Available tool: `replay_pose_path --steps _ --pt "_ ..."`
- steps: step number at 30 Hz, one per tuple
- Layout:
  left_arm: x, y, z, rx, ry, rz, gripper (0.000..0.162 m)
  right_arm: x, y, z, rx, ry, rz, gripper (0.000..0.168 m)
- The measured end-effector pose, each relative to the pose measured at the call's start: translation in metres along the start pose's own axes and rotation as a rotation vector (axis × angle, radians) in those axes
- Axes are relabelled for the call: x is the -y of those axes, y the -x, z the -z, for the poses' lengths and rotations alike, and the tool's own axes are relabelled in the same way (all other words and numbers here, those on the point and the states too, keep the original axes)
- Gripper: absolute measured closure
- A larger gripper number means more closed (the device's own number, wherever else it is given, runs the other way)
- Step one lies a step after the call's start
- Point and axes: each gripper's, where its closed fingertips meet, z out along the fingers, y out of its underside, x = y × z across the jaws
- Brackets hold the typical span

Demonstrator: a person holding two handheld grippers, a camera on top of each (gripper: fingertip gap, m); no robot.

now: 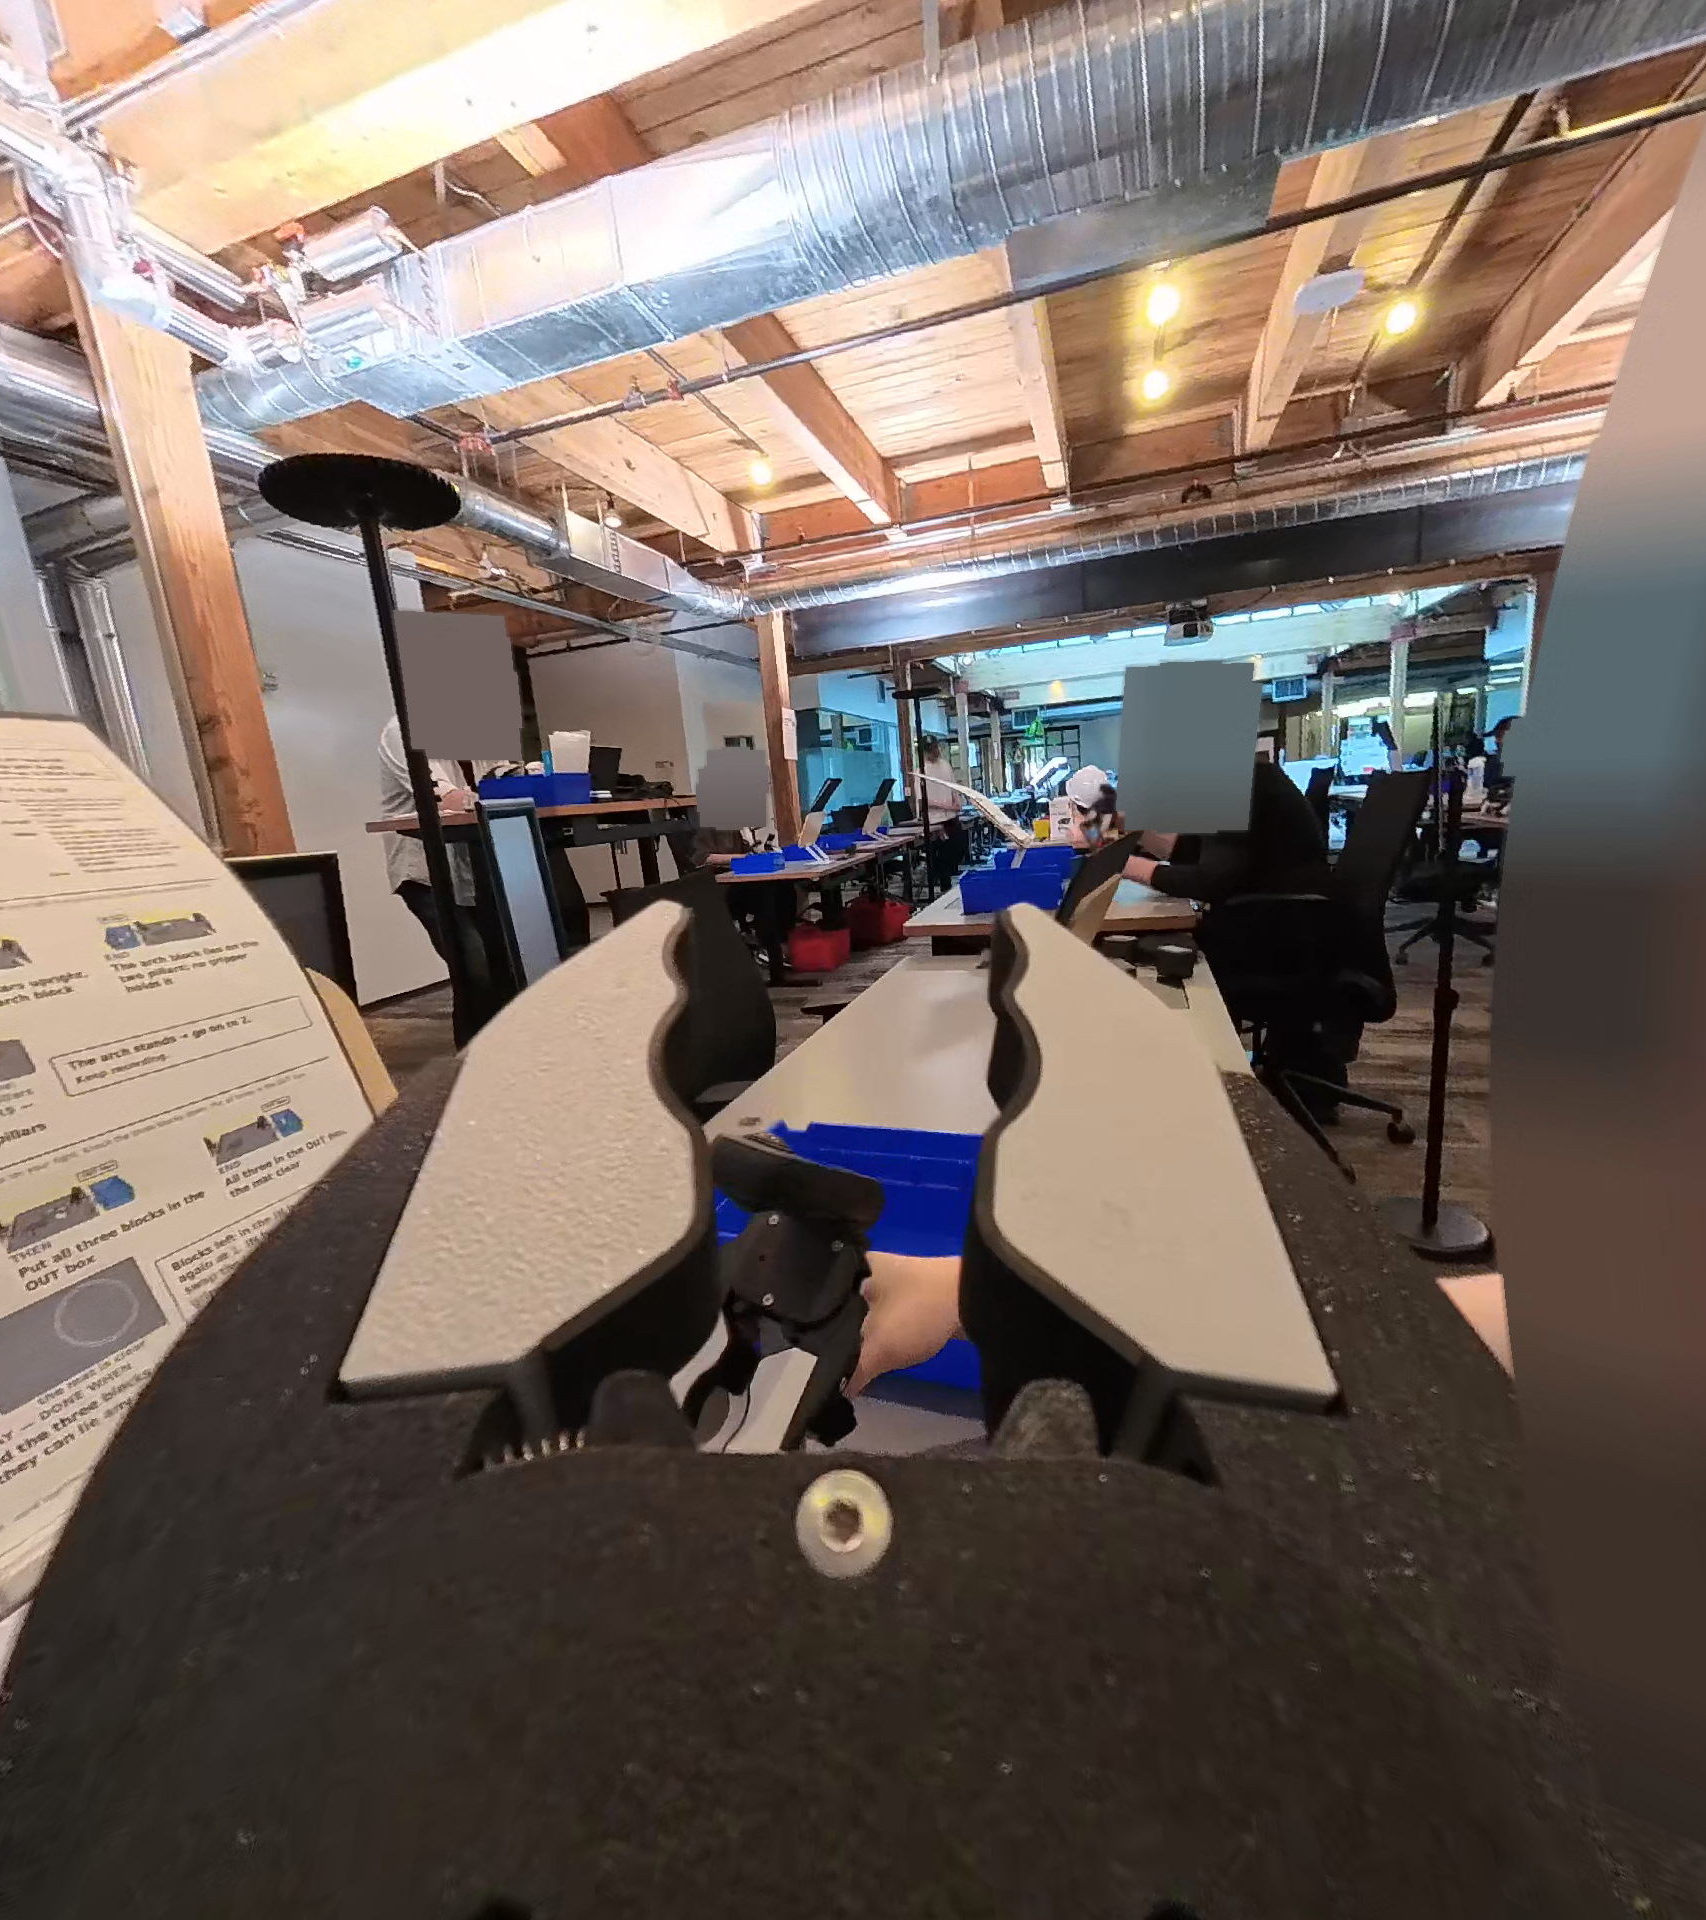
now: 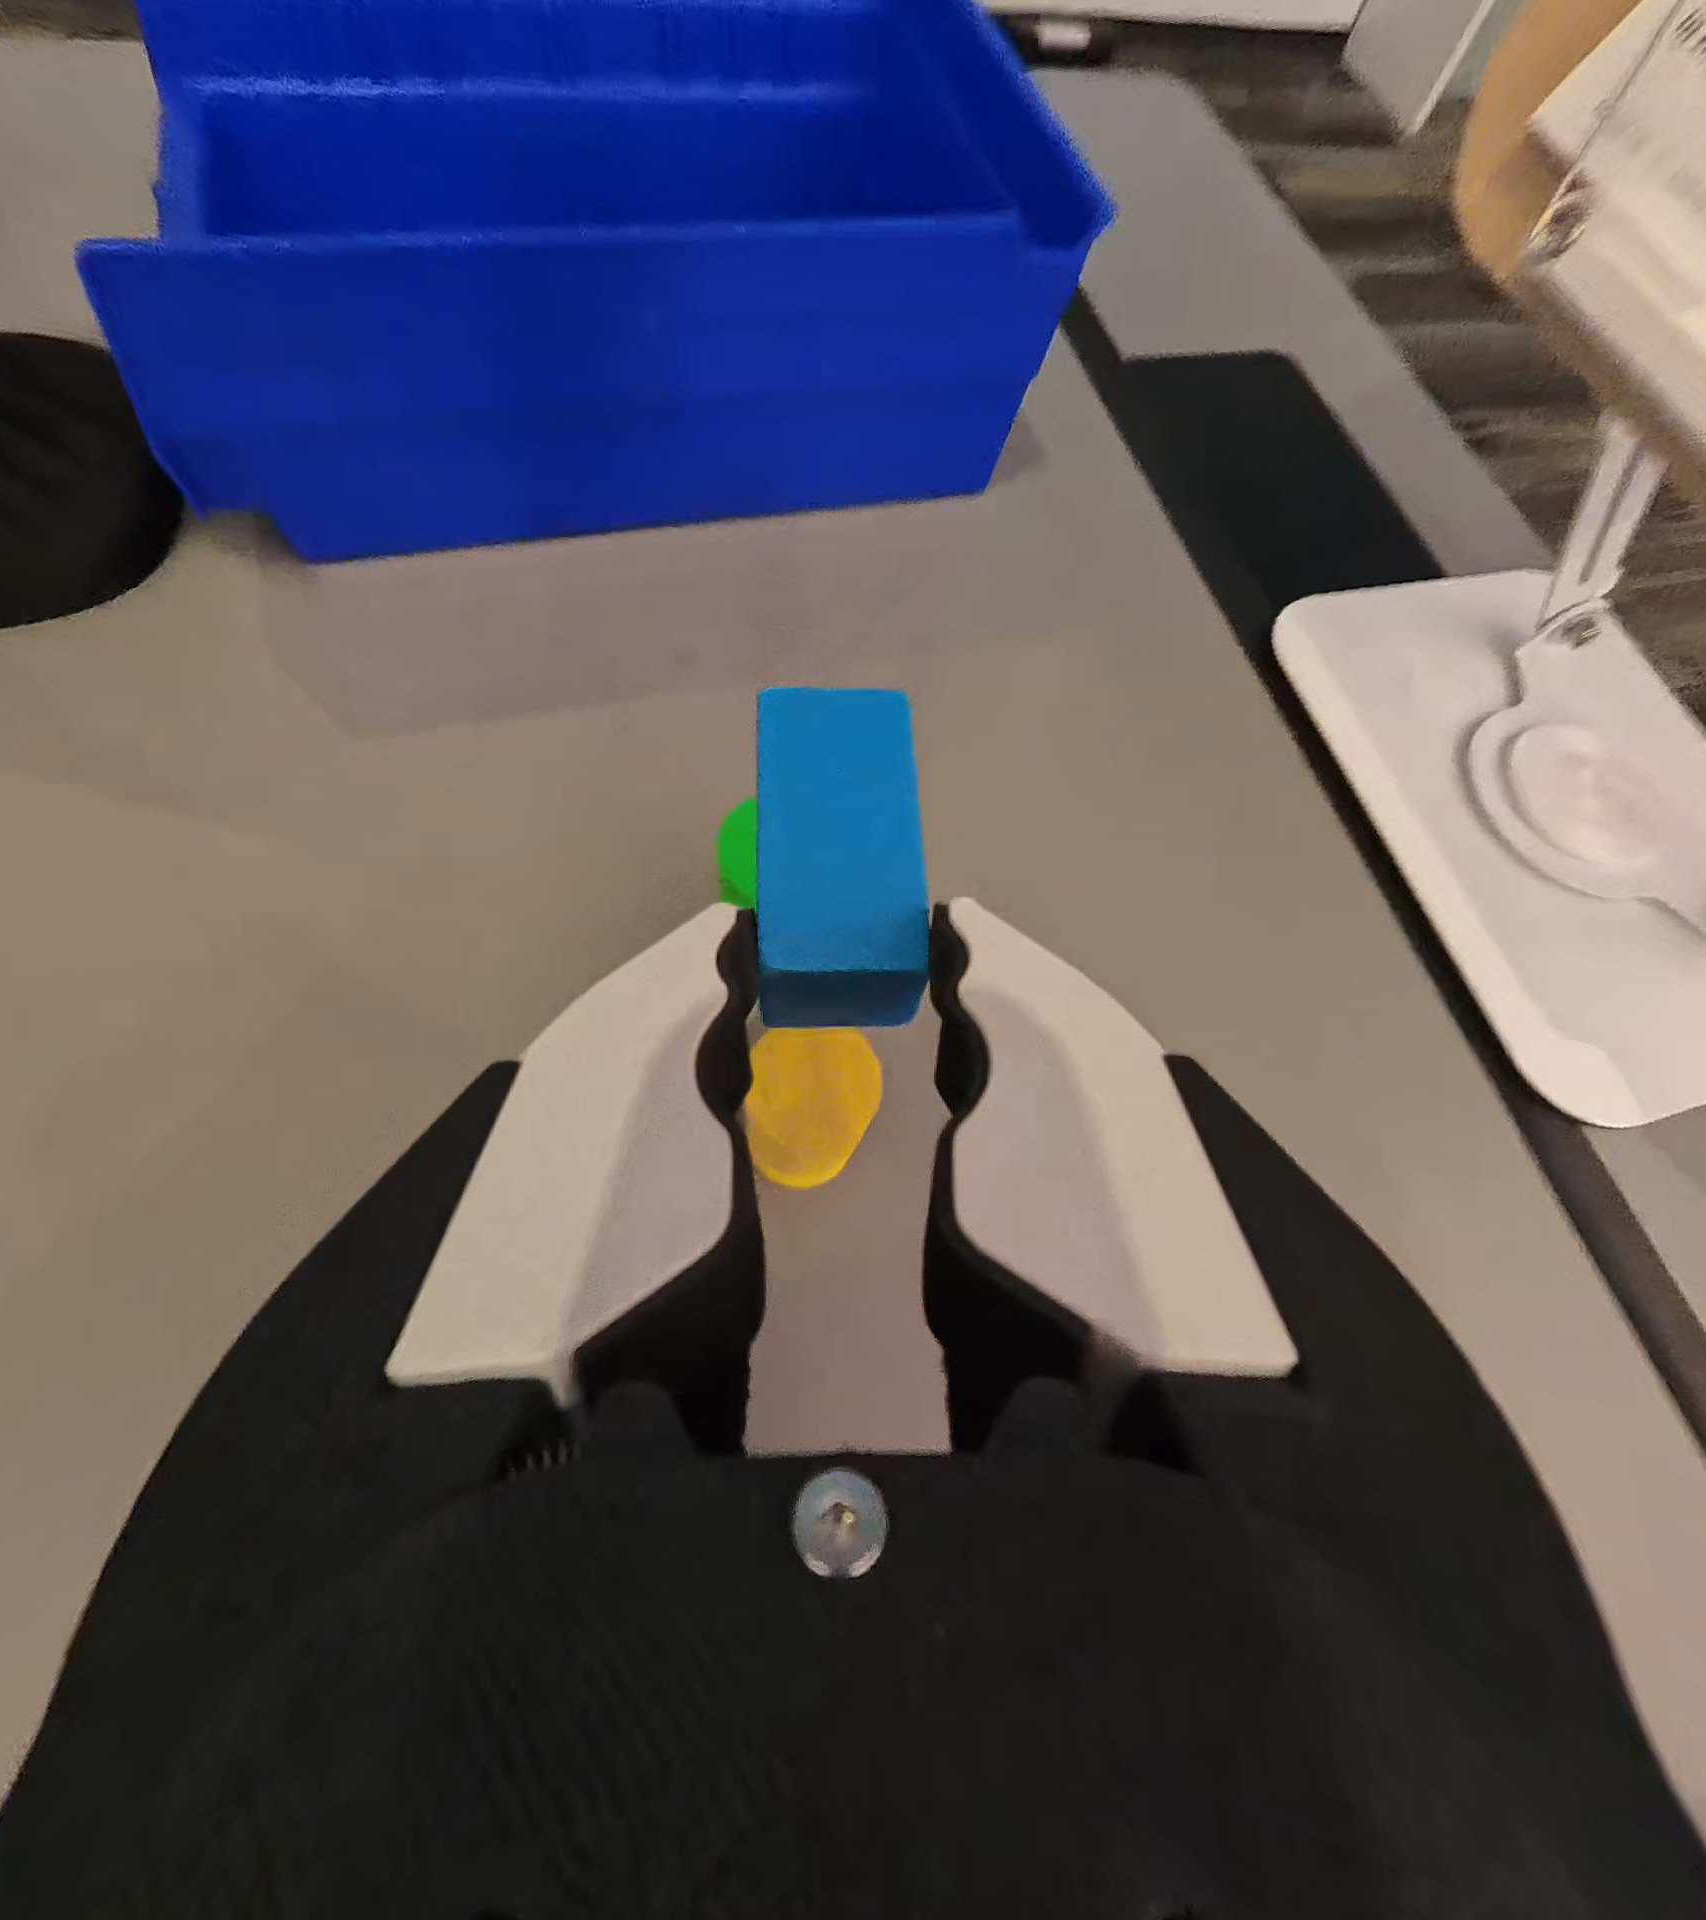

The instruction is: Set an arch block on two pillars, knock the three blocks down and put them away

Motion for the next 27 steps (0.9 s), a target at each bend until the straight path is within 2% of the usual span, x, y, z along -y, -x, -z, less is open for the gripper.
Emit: replay_pose_path --steps 5,24,27 --pt "-0.004 -0.002 0.0 0.0 0.022 -0.018 0.108 -0.01 0.003 -0.003 0.022 0.055 -0.001 0.135" --pt "-0.021 -0.004 -0.011 -0.037 0.075 0.0 0.109 -0.015 0.004 -0.004 0.024 0.076 0.0 0.135" --pt "-0.025 -0.004 -0.013 -0.038 0.091 -0.001 0.108 -0.006 0.001 0.001 -0.012 0.053 0.002 0.119"
